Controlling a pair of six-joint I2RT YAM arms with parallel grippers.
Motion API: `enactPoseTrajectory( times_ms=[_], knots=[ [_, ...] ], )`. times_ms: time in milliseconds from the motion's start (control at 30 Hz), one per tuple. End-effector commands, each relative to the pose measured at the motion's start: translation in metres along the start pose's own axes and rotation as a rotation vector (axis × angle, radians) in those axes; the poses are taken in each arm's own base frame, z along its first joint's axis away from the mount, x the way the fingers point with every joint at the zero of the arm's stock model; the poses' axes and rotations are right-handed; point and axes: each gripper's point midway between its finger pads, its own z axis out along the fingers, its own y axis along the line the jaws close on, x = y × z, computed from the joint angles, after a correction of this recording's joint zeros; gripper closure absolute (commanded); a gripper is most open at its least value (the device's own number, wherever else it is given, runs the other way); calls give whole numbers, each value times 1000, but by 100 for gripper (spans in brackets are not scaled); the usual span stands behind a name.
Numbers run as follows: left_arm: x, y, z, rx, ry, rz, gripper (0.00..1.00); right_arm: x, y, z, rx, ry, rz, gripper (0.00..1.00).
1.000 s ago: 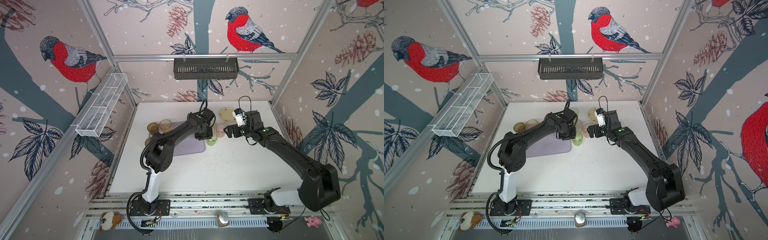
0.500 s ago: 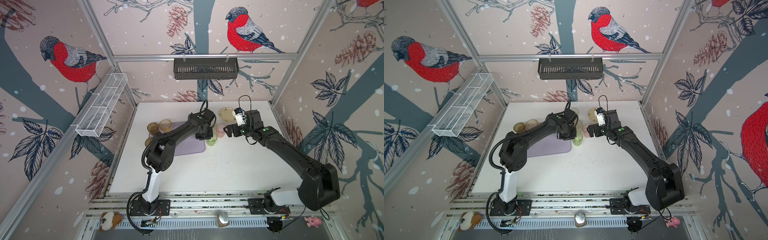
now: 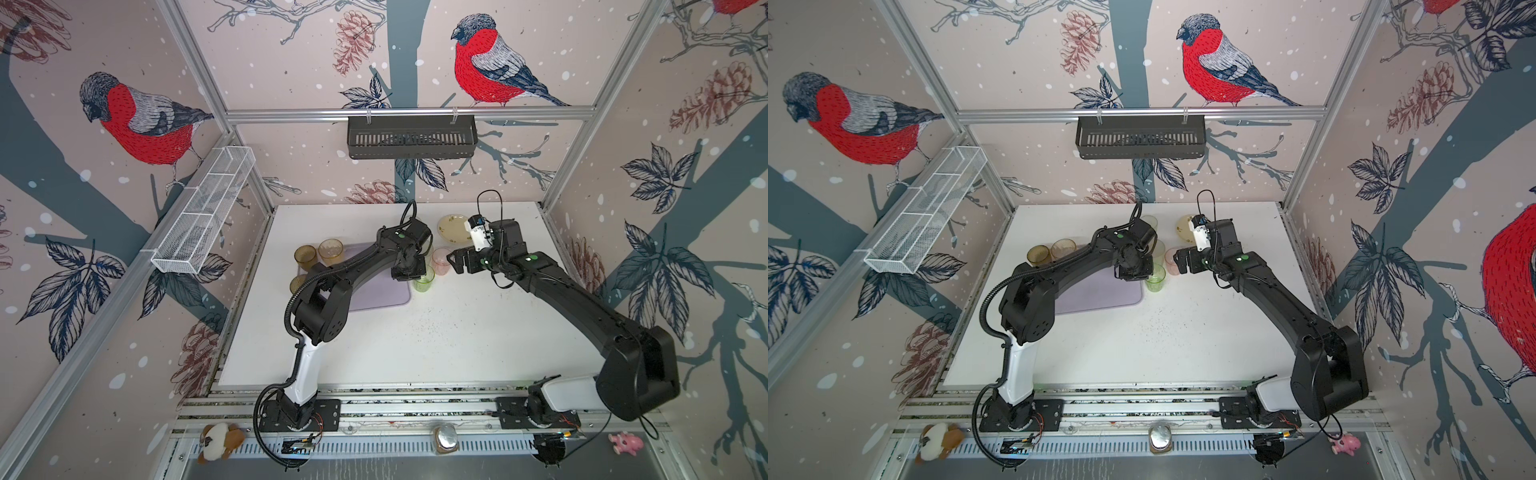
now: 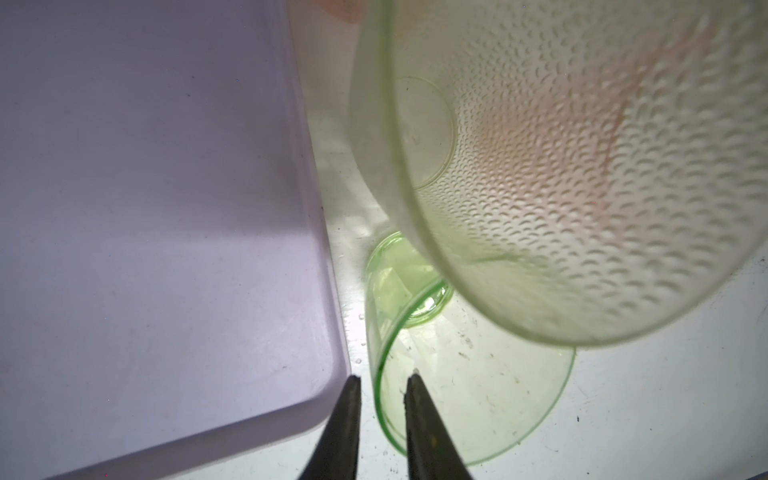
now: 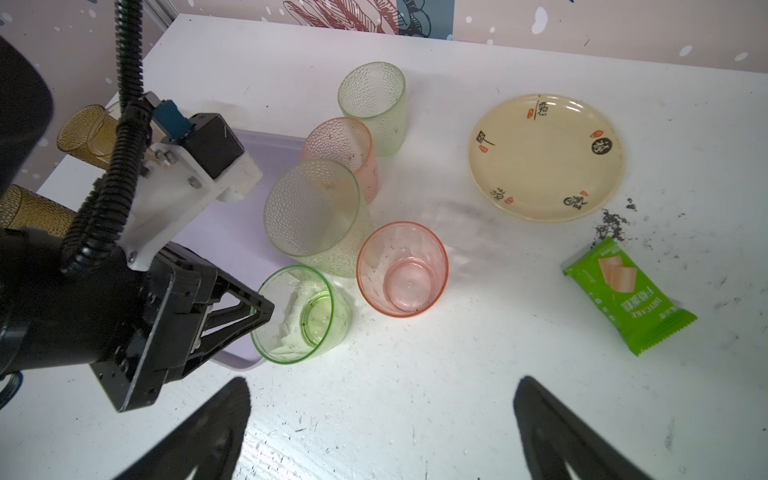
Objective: Place the glasses into the tray
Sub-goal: 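Lower the left gripper and close it on the small green cup rim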
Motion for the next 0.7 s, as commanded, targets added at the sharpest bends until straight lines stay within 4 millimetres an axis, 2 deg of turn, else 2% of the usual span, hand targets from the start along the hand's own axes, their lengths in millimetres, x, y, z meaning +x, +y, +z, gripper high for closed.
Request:
enactPoseTrajectory(
  times_ms=[0, 667],
  knots=[
    [2, 4, 1, -24, 0, -10, 79, -2, 3, -1, -14, 0, 10, 0],
    [3, 4, 0, -30, -2, -2, 84, -4, 2, -2, -8, -8, 5, 0]
  ],
)
